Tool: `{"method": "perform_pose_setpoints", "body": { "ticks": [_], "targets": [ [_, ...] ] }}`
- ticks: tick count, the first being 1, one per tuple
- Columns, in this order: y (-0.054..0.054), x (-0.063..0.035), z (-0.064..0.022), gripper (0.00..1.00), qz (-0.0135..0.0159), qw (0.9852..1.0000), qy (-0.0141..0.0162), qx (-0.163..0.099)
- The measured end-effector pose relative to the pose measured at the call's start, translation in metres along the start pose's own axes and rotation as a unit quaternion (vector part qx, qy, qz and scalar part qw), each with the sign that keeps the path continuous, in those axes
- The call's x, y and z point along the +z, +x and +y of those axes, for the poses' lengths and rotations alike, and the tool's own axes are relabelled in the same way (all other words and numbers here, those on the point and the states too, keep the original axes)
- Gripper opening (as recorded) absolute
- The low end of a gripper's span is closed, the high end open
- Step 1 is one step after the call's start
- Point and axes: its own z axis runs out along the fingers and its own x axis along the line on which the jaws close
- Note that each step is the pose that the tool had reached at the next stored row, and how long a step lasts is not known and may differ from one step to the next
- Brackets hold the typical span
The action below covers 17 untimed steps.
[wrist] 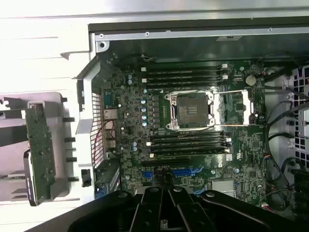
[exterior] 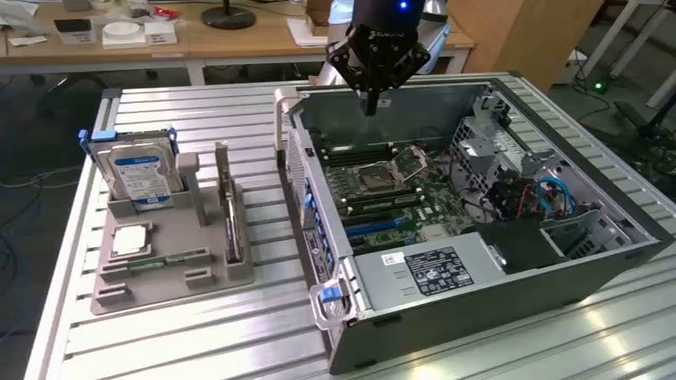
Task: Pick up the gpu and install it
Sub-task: 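Reach for the gpu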
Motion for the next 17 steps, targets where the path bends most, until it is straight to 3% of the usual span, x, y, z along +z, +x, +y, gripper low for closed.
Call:
{"method": "perform_pose_setpoints", "body": {
  "ticks": [17],
  "targets": [
    [0.023, -0.0001, -0.0021, 0.11, 0.0004, 1.0000, 0.0000, 0.000]
  ]
}}
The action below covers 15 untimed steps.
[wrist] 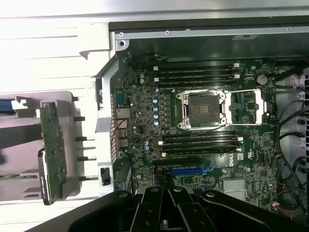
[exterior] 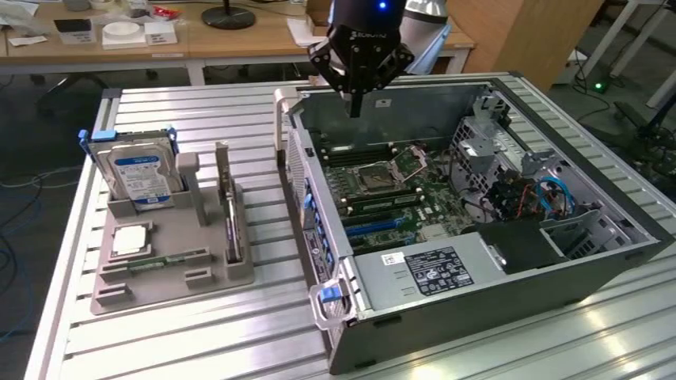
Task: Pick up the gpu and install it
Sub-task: 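Reach for the gpu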
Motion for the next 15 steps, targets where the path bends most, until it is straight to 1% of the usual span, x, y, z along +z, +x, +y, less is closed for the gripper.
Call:
{"method": "perform_pose_setpoints", "body": {
  "ticks": [15],
  "targets": [
    [0.017, 0.0000, -0.0022, 0.11, 0.0008, 1.0000, 0.0001, 0.000]
  ]
}}
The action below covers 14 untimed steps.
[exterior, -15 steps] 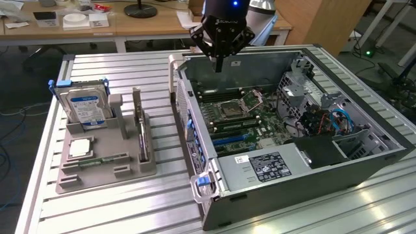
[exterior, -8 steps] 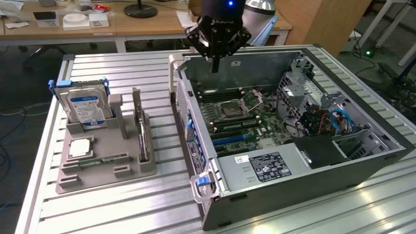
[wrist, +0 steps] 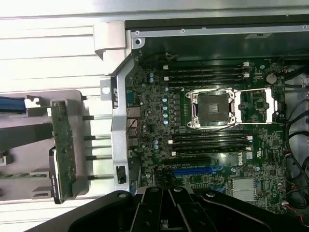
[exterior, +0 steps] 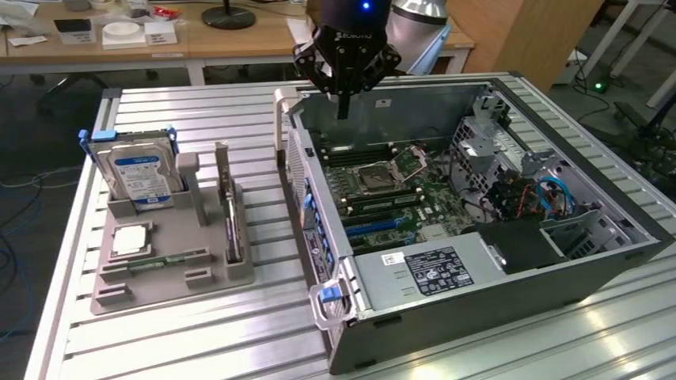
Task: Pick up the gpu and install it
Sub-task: 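Reach for the gpu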
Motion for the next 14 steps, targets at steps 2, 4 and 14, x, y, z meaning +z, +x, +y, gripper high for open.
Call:
{"method": "perform_pose_setpoints", "body": {
  "ticks": [2, 4, 14],
  "targets": [
    [0.003, 0.0000, -0.0003, 0.11, 0.0000, 1.0000, 0.0000, 0.000],
    [0.006, 0.0000, -0.0006, 0.11, 0.0000, 1.0000, 0.0000, 0.000],
    [0.016, -0.0001, -0.0018, 0.11, 0.0001, 1.0000, 0.0000, 0.000]
  ]
}}
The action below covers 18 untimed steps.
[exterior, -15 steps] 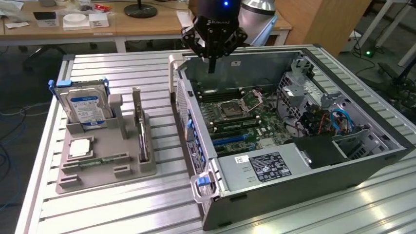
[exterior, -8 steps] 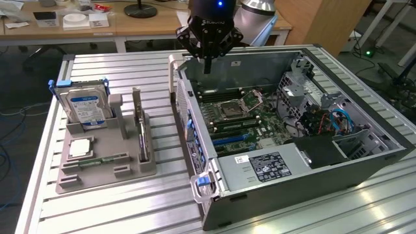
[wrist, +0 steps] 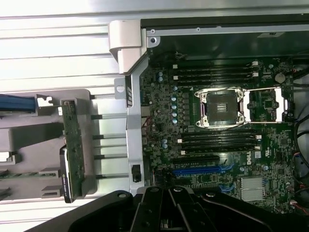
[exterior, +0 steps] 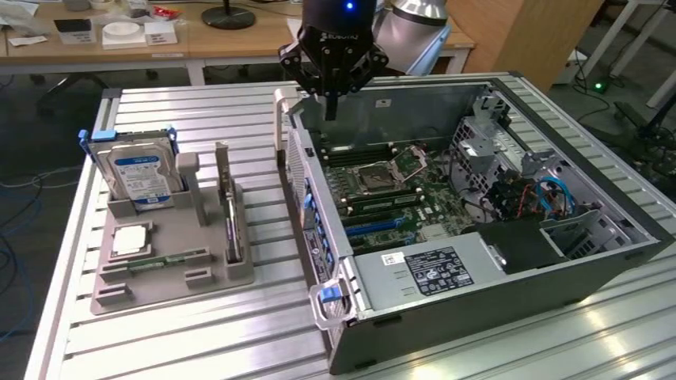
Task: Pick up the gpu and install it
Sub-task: 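Reach for the gpu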
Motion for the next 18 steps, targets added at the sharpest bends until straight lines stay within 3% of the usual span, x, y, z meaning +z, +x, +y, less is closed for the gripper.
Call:
{"method": "perform_pose_setpoints", "body": {
  "ticks": [18],
  "targets": [
    [0.022, -0.0001, -0.0031, 0.11, 0.0003, 1.0000, 0.0000, 0.000]
  ]
}}
